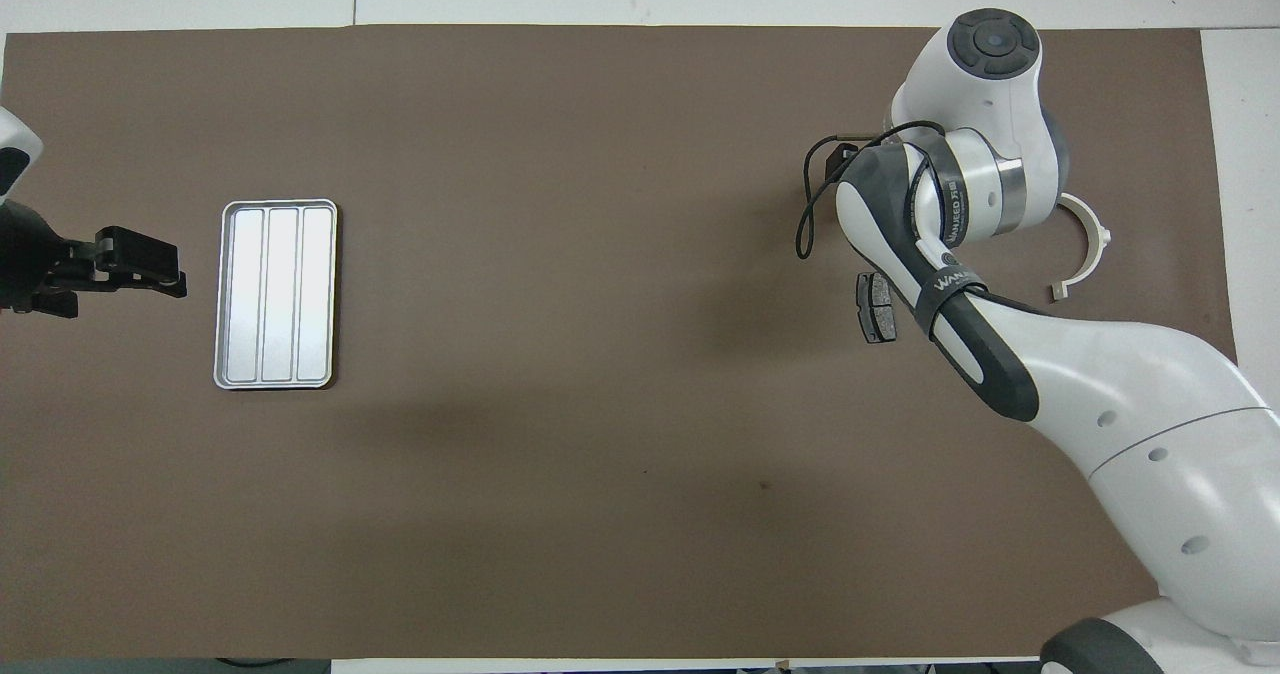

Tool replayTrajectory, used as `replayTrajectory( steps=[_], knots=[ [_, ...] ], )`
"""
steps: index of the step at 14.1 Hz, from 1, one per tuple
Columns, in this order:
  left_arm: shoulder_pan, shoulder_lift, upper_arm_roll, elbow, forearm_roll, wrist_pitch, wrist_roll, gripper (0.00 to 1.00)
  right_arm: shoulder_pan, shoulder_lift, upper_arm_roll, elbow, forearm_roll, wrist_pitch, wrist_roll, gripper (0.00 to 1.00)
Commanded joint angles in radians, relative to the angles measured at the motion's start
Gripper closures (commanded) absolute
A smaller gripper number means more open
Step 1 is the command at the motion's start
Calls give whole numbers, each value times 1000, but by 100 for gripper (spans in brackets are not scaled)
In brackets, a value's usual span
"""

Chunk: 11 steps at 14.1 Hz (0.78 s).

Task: Pick bearing gear from pile to tray
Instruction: 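Grasp the small dark ring with the right gripper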

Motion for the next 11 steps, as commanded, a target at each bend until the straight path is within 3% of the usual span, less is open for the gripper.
replayTrajectory(
  steps=[1,7,11],
  knots=[
    [6,-4,-7,0,12,-13,-1,0,2,51,6,72,-20,-1,37,0],
    [6,-4,-7,0,12,-11,-1,0,2,64,9,72,-9,16,106,5],
    [6,-4,-7,0,12,-11,-1,0,11,64,8,71,-9,25,135,19]
  ],
)
